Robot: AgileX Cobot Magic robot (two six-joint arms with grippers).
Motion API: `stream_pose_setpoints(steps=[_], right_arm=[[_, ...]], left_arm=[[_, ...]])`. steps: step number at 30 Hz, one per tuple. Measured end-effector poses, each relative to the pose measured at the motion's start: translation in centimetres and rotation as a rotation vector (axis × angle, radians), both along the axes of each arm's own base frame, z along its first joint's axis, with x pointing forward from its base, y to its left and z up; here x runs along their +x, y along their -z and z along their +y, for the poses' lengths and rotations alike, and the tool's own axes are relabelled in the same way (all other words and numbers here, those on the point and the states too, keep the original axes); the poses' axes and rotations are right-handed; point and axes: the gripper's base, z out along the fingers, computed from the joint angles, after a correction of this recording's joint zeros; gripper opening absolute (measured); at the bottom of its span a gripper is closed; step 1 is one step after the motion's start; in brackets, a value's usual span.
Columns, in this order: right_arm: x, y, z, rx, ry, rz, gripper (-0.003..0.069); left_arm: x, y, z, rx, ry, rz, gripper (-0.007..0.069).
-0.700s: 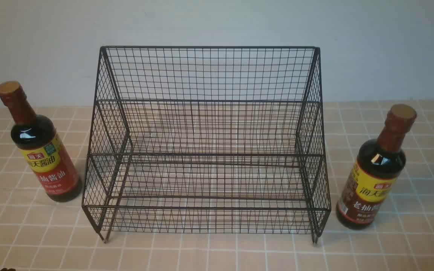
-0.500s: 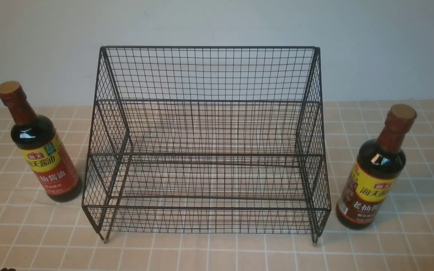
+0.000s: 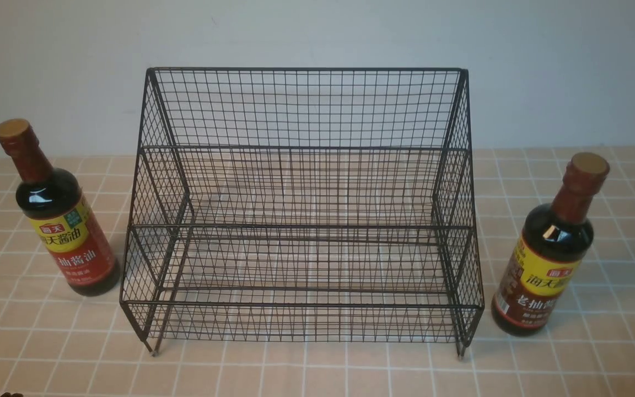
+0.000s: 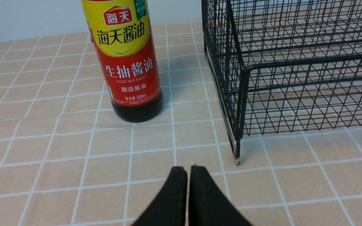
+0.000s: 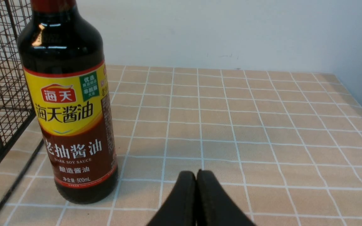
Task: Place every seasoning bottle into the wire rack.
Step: Use the left arm to grab the condiment bottle closest to it
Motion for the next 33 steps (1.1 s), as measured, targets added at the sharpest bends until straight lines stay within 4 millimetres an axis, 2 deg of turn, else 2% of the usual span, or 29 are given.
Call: stream_pose_setpoints(steps=[9, 11, 12, 14, 16, 17, 23, 29, 33], right_arm=[[0.0, 0.0, 0.0, 0.000, 0.000, 0.000, -0.0014], [0.0, 0.0, 0.0, 0.000, 0.000, 0.000, -0.0014], [0.0, 0.0, 0.0, 0.000, 0.000, 0.000, -0.0014], [0.0, 0.0, 0.0, 0.000, 0.000, 0.000, -0.0014], [0.0, 0.0, 0.0, 0.000, 0.000, 0.000, -0.0014], [0.0, 0.0, 0.0, 0.000, 0.000, 0.000, -0.0014], [0.0, 0.0, 0.0, 0.000, 0.000, 0.000, -0.0014], [0.0, 0.0, 0.0, 0.000, 0.000, 0.000, -0.0014], [0.0, 0.0, 0.0, 0.000, 0.000, 0.000, -0.0014]], left_arm=[[0.1, -0.2, 0.0, -0.030, -0.003, -0.027, -0.0007], [0.2, -0.7, -0.1, -0.111, -0.013, -0.070, -0.0007], [0.3, -1.3, -0.2, -0.226, -0.029, -0.125, -0.0007], [0.4, -1.9, -0.2, -0.340, -0.049, -0.181, -0.0007], [0.4, -2.2, -0.1, -0.408, -0.062, -0.213, -0.0007], [0.4, -2.7, 0.0, -0.506, -0.083, -0.254, -0.0007], [0.4, -3.7, 0.8, -0.640, -0.143, -0.373, -0.0007], [-0.2, -5.7, 2.3, -0.609, -0.248, -0.638, -0.0007], [0.6, -8.2, 2.0, -0.454, -0.225, -0.598, -0.0007]])
